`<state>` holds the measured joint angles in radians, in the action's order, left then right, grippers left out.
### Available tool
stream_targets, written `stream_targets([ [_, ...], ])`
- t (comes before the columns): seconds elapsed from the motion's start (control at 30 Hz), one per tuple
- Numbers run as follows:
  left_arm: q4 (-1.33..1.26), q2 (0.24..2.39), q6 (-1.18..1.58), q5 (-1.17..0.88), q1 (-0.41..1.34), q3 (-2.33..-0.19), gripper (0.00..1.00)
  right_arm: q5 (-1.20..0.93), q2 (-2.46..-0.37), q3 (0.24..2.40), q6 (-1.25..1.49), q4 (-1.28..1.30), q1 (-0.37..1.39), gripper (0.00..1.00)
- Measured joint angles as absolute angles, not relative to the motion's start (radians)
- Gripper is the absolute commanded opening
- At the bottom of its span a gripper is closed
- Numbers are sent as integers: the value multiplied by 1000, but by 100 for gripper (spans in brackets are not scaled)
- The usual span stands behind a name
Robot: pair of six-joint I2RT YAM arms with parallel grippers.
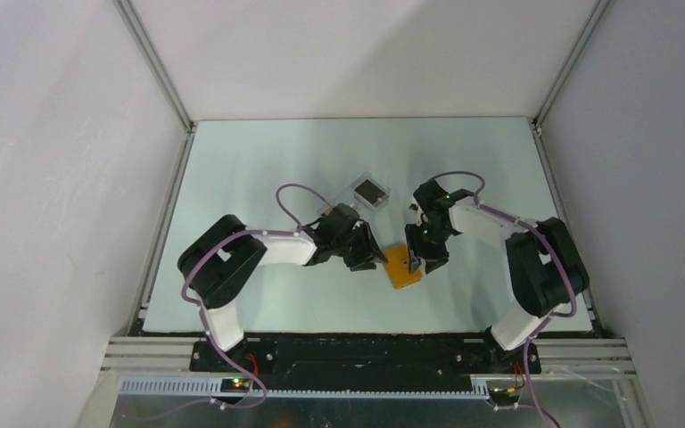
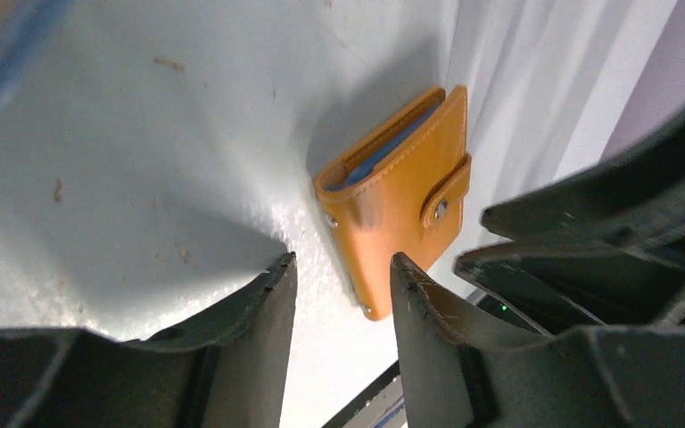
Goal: Put the credit cards into the card holder
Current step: Open the card holder at the center of the board.
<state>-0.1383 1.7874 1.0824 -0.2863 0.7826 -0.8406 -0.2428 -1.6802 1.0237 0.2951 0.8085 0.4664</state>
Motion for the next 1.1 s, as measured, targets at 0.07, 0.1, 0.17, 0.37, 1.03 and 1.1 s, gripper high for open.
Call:
stream_targets([
  [0.07,-100,1803,1072,-272,785,-879,48,-232,-1631,1024,297,797,461,51],
  [0.1,-87,1811,1068,-266,784,-894,47,-229,-1615,1024,298,793,459,51],
  [0.17,-61,1834,1060,-264,783,-934,44,-220,-1584,1024,297,780,456,51],
  [0.37,10,1900,1041,-257,782,-1028,30,-206,-1578,1024,288,748,457,54],
  [1.03,130,1932,1026,-243,784,-1106,25,-86,-1699,1024,254,653,562,51],
  [1.1,133,1932,1021,-240,785,-1108,24,-83,-1705,1031,255,654,567,47],
])
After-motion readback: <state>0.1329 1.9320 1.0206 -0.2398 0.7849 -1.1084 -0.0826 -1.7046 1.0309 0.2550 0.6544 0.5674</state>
